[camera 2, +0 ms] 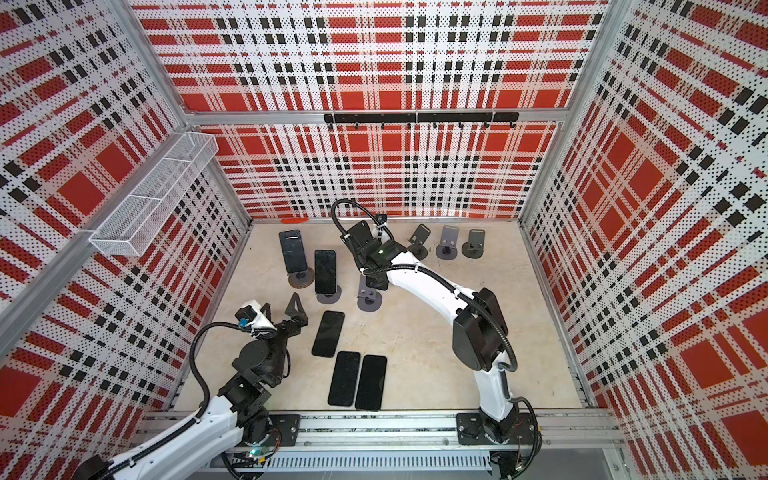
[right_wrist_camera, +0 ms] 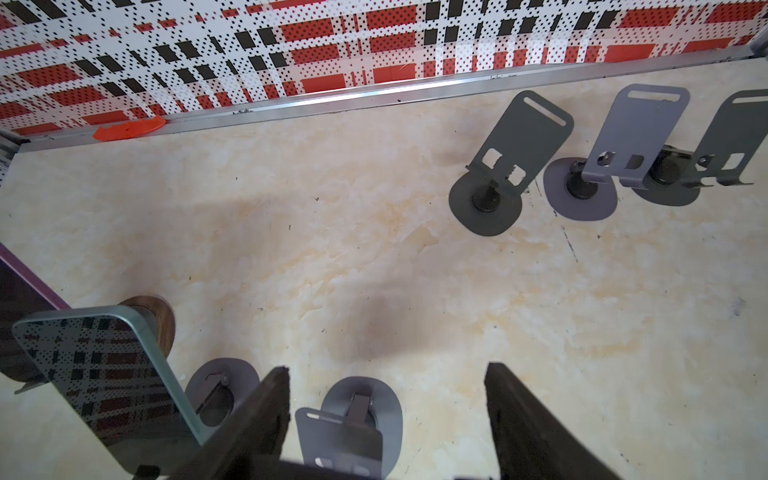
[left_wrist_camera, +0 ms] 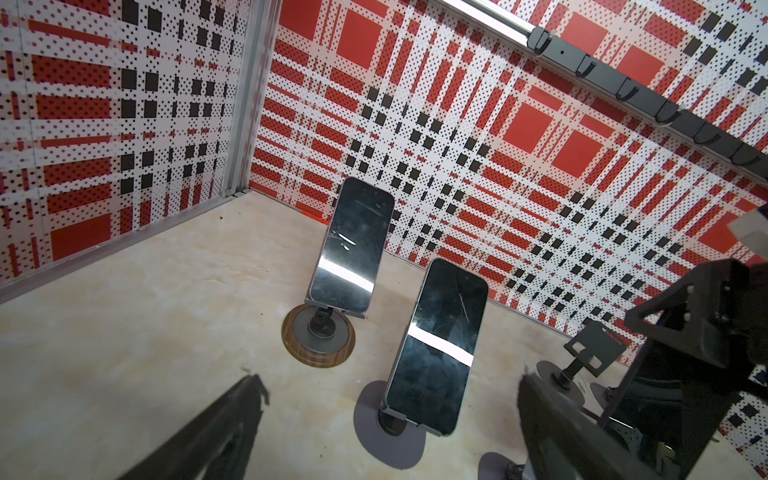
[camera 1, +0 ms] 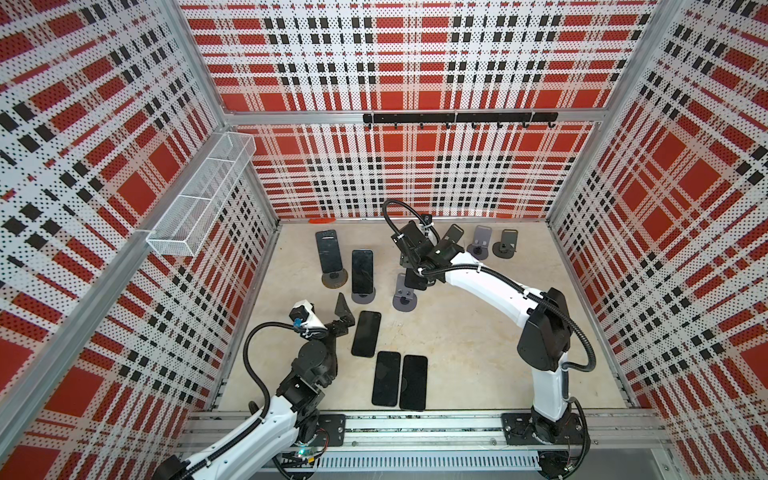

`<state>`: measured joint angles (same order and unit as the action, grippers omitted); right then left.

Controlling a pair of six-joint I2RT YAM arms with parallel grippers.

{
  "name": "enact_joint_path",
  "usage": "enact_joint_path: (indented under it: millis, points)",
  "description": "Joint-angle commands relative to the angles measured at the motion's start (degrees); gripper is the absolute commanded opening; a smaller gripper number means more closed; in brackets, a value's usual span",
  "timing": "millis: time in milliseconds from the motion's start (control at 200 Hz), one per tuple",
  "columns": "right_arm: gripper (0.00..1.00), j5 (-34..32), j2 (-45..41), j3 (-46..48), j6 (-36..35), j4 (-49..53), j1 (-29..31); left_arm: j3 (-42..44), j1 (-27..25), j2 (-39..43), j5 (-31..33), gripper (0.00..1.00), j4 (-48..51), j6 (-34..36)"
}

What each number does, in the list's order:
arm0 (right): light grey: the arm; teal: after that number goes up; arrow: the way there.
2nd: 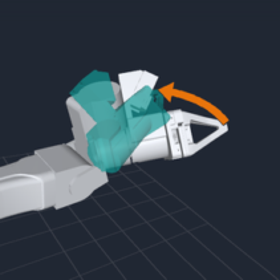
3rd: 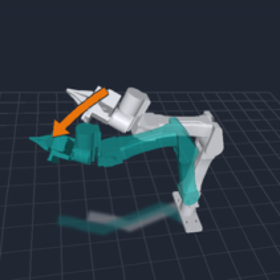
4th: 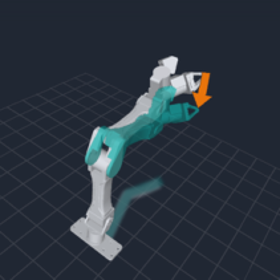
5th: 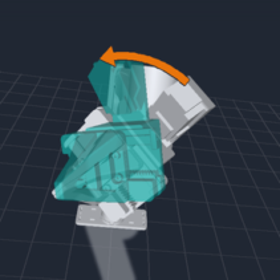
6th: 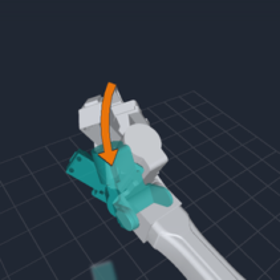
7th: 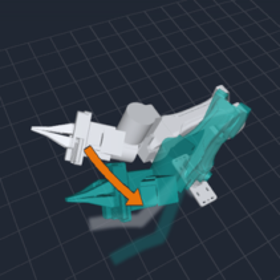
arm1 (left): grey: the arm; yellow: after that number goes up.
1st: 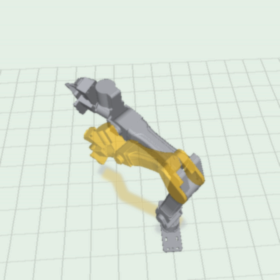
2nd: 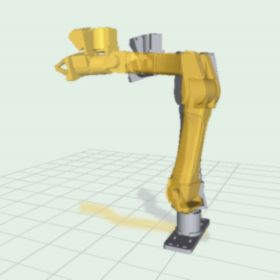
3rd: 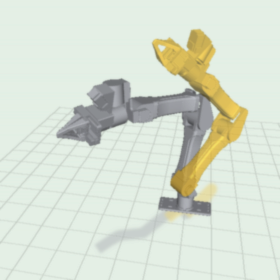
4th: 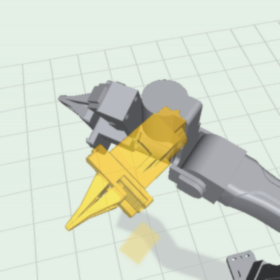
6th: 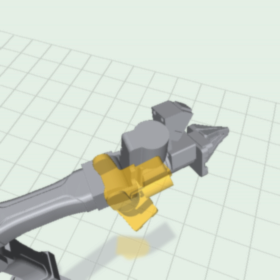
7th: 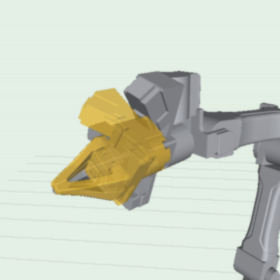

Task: Remove the phone from the phone stand
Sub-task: 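Lift the phone off its stand with the right gripper toward the robot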

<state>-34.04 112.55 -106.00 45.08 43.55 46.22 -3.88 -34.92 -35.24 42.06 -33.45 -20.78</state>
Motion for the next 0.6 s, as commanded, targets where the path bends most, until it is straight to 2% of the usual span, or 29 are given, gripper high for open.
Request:
enact_joint_path:
  millis: [0, 105, 200, 416, 596]
  points:
    - [0.62, -0.78, -5.74, 1.72, -0.06, -1.88, -0.27, 0.63, 0.37, -0.19, 0.43, 0.98, -1.59, -0.08]
    - [0.62, -0.36, -8.58, 4.55, -0.08, -1.58, -0.34, 0.38, 0.44, -0.34, -1.10, 0.98, -1.70, -1.48]
    - [0.62, 0.86, -11.11, 7.38, -0.06, -0.89, -0.97, 0.62, 0.46, -0.62, 0.03, 0.98, -1.77, -1.53]
    - [0.61, 7.82, -17.50, 17.18, 0.55, 0.26, -4.05, 0.47, 0.57, -1.45, -0.60, 0.98, -1.95, -1.71]
    - [0.61, 10.10, -22.23, 24.01, 1.08, 3.69, -4.29, 0.50, 0.48, -1.28, 0.17, 0.98, -1.64, -1.72]
